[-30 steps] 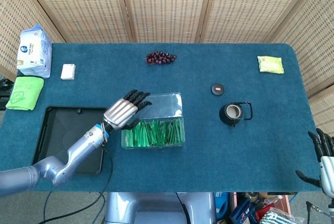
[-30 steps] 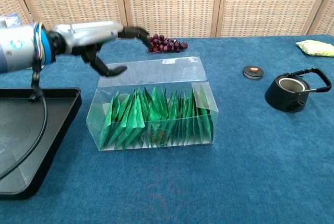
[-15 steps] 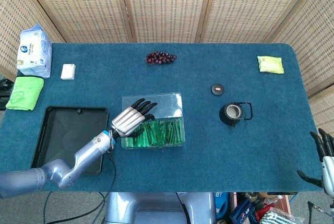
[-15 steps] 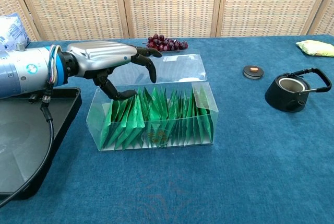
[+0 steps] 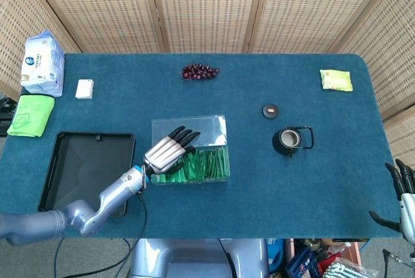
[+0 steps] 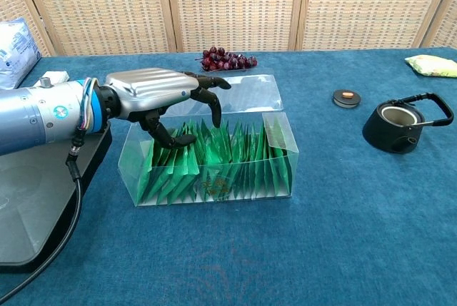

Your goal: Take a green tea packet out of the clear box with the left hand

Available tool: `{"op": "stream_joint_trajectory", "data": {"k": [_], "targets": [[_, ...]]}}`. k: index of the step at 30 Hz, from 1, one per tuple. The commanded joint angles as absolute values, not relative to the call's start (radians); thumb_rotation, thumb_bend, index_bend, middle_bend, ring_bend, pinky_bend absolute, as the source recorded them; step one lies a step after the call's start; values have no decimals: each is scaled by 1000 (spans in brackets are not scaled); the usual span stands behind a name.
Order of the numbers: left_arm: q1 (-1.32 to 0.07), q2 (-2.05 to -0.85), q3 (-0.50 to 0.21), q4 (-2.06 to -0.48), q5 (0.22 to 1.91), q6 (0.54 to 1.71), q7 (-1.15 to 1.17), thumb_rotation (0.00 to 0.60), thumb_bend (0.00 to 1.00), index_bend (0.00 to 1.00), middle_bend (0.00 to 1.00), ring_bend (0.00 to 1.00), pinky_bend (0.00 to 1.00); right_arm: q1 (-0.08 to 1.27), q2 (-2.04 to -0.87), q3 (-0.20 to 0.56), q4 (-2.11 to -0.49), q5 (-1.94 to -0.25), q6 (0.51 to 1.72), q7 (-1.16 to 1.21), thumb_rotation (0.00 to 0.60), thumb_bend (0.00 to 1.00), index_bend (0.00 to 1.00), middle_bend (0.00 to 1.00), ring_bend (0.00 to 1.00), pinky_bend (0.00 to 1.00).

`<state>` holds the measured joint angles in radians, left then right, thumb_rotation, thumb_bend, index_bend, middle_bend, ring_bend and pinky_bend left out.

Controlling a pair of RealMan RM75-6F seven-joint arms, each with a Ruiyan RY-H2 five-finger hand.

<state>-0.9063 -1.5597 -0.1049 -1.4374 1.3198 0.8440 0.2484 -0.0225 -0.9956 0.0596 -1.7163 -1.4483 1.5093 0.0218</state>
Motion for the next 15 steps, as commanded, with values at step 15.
{"op": "stream_joint_trajectory", "data": {"k": [15], "targets": [[-909,-1573,-103,-1424,1305,832,269,600,473,485,0,0,0,-21,-992,59,-1713,-1449,1506,37,600,0,0,0,0,0]]}}
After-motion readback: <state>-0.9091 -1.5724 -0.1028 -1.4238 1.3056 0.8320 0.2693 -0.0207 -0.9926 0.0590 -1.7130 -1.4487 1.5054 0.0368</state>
